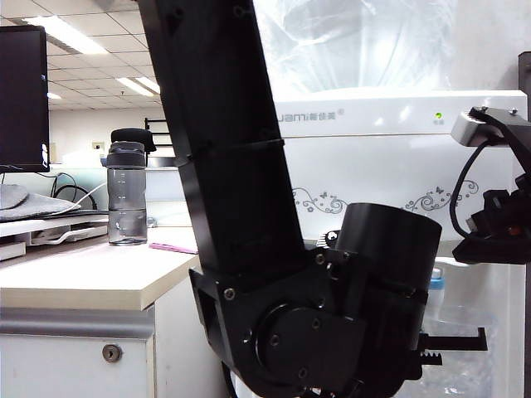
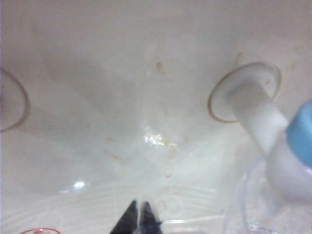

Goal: Pick up the plastic mug from the left desk, go to the cold water outlet of the water dispenser, press the vertical switch to get some water, then put the mug back on the desk.

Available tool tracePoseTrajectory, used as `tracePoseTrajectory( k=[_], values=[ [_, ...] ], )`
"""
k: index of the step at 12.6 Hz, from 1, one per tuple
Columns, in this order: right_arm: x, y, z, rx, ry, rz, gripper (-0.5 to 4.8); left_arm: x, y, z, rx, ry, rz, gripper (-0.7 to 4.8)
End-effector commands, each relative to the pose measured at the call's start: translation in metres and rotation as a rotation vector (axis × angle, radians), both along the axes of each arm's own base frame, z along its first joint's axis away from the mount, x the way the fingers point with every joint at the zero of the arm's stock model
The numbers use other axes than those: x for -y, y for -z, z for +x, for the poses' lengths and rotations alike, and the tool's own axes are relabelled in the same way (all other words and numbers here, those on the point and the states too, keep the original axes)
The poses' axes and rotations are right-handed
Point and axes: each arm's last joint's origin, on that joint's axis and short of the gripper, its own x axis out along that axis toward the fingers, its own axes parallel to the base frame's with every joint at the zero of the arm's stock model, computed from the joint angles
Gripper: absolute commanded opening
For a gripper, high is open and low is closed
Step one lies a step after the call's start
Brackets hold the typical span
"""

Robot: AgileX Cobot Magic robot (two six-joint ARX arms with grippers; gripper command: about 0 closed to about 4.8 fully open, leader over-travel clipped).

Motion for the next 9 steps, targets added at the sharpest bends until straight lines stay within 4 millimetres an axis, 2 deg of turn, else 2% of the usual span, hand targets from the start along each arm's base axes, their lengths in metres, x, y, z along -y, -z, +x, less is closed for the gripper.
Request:
tracePoseTrajectory(
  k=[1,9],
  values=[
    [0.0011,0.0083,-0.0045,-0.087,0.001,-0.021,-0.01,0.0031,-0.0080,0.0010,0.025,-0.005,-0.053,-0.05],
    [0.0013,0.0100,-0.0056,-0.107,0.001,-0.026,-0.01,0.0031,-0.0080,0.0011,0.025,-0.005,-0.053,-0.05]
  ],
)
